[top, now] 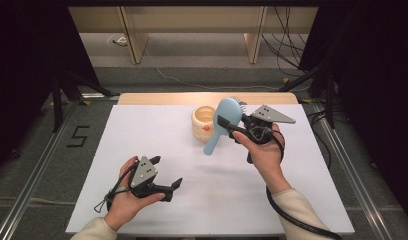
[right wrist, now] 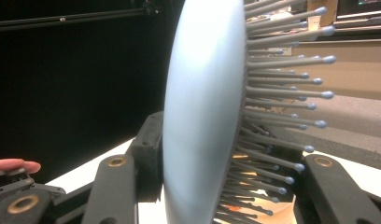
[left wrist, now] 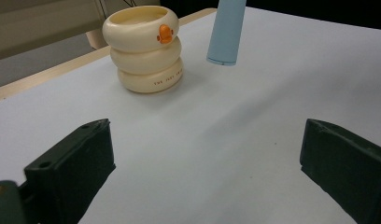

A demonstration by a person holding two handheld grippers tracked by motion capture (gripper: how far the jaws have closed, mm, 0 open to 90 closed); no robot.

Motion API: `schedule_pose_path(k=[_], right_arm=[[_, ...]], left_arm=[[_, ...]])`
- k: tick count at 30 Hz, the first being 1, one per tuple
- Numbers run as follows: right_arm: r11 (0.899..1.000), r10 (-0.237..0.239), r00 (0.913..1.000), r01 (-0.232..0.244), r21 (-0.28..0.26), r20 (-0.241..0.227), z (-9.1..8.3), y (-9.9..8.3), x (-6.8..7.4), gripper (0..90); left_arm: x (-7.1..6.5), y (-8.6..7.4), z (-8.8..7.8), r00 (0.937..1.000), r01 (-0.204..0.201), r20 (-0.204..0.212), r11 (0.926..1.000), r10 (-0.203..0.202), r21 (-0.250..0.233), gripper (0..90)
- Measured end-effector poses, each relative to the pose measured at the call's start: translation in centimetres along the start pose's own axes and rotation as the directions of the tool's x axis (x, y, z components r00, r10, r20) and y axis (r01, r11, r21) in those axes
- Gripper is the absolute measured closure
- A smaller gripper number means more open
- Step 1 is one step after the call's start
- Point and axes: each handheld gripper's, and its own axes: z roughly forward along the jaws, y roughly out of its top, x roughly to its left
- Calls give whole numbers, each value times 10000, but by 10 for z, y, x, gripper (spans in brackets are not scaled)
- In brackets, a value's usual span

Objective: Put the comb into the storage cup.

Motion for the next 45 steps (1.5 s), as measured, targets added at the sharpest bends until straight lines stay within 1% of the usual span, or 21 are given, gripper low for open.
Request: schedule_pose_path(k=[19, 28, 36, 45], right_arm=[[10000, -61, 9999, 61, -30, 82, 10, 4, 1, 508], [10000, -41, 9999, 41, 0, 130, 12, 5, 1, 508], [9998, -196, 9996, 197, -30, 221, 13, 7, 0, 508], [9998, -176, 9994, 175, 26, 294, 16, 7, -1, 508]], left_arm=[[-2, 0, 1, 10000, 7, 41, 10000, -7, -13, 27], [-3, 0, 2, 10000, -4, 45, 10000, 4, -11, 28], [-3, 0, 3, 10000, 0, 74, 10000, 0, -5, 29], [-3, 0, 4, 10000, 14, 72, 10000, -15, 22, 34]])
